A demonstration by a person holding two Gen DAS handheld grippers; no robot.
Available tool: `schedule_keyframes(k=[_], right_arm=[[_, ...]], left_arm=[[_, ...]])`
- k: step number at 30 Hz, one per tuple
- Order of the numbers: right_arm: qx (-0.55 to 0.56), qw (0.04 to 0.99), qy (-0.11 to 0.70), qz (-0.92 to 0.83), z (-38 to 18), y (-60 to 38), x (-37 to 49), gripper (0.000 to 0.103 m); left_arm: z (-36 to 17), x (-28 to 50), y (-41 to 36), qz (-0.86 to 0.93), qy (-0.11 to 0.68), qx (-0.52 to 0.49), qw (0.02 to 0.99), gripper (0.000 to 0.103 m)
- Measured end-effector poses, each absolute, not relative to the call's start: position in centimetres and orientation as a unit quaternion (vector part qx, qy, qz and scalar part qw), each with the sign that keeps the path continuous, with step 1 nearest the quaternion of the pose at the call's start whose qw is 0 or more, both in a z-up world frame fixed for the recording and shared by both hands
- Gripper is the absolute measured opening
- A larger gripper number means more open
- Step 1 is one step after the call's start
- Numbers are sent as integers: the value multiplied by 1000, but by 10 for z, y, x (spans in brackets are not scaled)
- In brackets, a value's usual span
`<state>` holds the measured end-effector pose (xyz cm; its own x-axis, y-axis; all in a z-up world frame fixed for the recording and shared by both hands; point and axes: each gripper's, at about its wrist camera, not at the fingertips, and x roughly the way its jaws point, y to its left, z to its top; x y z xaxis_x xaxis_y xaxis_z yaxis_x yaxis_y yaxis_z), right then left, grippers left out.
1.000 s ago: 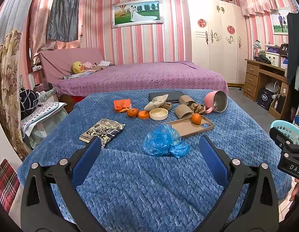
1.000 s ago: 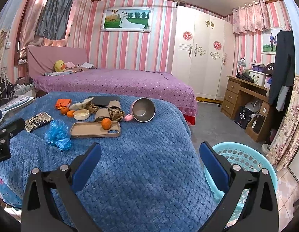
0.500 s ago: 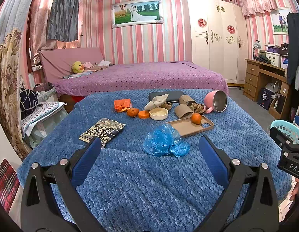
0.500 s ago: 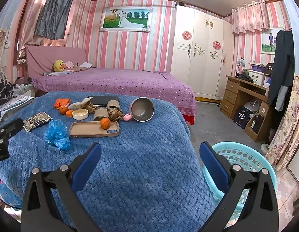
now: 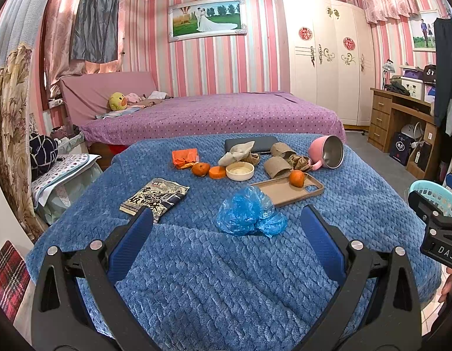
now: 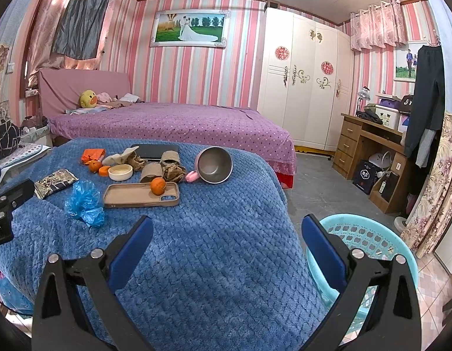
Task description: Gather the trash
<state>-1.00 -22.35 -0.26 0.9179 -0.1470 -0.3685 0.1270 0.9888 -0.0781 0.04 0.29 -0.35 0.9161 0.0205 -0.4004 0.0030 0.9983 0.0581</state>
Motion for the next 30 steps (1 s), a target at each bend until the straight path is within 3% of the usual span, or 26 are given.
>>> schedule_keyframes(k=[19,30], right_arm=[[-7,977,201,-71,-4,-231,-4,99],[-3,974,216,-72,29,-248,28,99]], left_arm=[[-7,3,5,0,209,29,978,98],[30,44,23,-3,219,23,975,98]])
